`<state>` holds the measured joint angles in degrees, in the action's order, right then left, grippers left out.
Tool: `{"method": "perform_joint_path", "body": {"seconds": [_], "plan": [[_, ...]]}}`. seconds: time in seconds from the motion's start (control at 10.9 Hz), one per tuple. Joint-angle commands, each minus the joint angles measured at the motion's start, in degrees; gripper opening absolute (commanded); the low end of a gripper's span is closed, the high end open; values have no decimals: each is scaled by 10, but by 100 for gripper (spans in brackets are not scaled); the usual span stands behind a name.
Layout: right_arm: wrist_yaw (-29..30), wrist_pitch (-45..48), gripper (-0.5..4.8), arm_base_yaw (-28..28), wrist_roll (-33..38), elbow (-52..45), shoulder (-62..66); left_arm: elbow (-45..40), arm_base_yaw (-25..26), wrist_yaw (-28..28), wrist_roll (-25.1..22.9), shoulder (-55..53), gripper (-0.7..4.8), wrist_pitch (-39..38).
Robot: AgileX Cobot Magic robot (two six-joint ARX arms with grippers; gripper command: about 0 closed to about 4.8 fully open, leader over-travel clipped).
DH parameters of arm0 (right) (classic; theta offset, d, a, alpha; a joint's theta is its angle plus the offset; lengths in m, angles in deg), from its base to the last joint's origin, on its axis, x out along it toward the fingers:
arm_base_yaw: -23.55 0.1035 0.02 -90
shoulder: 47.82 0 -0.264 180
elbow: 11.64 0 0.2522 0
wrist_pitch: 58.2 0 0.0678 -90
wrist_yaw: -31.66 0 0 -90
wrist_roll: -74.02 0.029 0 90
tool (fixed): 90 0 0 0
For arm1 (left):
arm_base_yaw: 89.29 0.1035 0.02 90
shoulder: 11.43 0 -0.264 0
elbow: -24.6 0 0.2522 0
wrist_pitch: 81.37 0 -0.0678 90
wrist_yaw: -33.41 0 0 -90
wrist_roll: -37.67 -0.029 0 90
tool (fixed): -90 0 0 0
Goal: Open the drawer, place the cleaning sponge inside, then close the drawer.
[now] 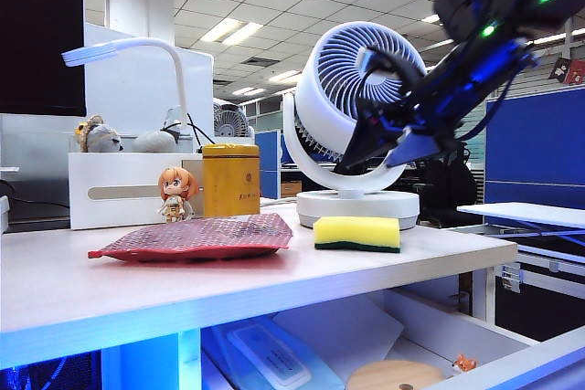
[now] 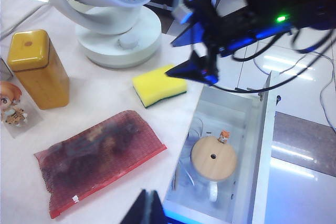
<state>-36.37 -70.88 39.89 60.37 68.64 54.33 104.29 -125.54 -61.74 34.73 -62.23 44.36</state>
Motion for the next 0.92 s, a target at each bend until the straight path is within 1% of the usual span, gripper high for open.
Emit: {"method": "perform_joint_path", "body": {"seconds": [0.09, 0.46, 0.92], "plan": [[9, 7, 479, 1, -4, 26, 52, 3, -1, -2, 2, 0, -5, 8], [7, 2, 479, 3, -5, 38, 106, 3, -1, -2, 4, 0, -5, 8], [-57, -26, 479, 8, -55, 38, 115, 3, -1, -2, 4, 0, -5, 8]]}}
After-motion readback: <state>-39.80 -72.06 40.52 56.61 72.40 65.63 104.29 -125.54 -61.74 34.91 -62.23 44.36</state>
